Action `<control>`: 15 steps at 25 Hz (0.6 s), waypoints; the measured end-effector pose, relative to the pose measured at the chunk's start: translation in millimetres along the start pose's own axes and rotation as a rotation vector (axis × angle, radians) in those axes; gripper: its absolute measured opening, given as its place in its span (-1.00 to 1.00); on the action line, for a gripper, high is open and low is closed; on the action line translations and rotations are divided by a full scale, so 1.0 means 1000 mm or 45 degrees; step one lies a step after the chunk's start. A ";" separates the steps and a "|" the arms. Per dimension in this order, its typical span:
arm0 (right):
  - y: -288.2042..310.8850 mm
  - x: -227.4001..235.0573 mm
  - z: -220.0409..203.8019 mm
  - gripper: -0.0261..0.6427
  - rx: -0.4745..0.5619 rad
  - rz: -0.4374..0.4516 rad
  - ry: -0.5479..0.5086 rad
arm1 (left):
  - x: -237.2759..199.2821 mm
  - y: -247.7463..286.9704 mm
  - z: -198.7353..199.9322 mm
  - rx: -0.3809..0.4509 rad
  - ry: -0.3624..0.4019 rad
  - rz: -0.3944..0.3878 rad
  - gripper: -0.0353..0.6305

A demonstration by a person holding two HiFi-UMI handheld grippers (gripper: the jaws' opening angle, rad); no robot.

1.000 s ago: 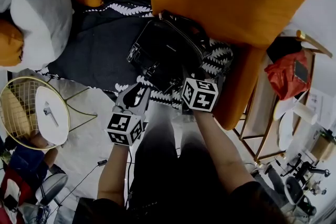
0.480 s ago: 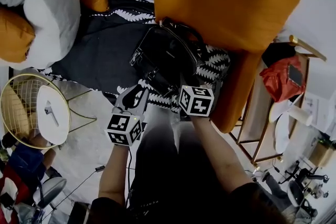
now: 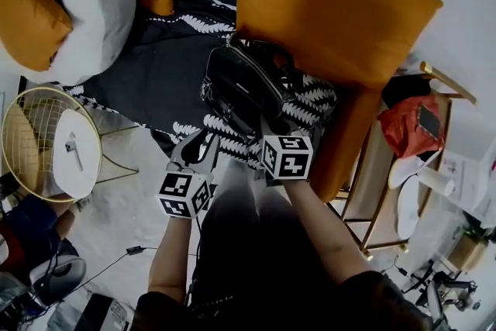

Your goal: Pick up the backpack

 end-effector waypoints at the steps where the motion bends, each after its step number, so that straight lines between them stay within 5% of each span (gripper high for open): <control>1: -0.004 -0.001 0.001 -0.85 0.001 0.005 -0.015 | 0.001 -0.004 0.000 0.011 -0.005 0.011 -0.58; 15: -0.062 0.003 0.005 -0.85 -0.029 0.046 -0.047 | 0.029 -0.047 0.001 0.079 -0.013 0.041 -0.58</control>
Point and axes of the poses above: the fingertips, and each gripper's own axes: y forward along the fingers, x to its right, z out of its top, the point moved 8 cm from there along -y, backward along the fingers, and after that the axes turned 1 degree about x, right-handed, at the moved point
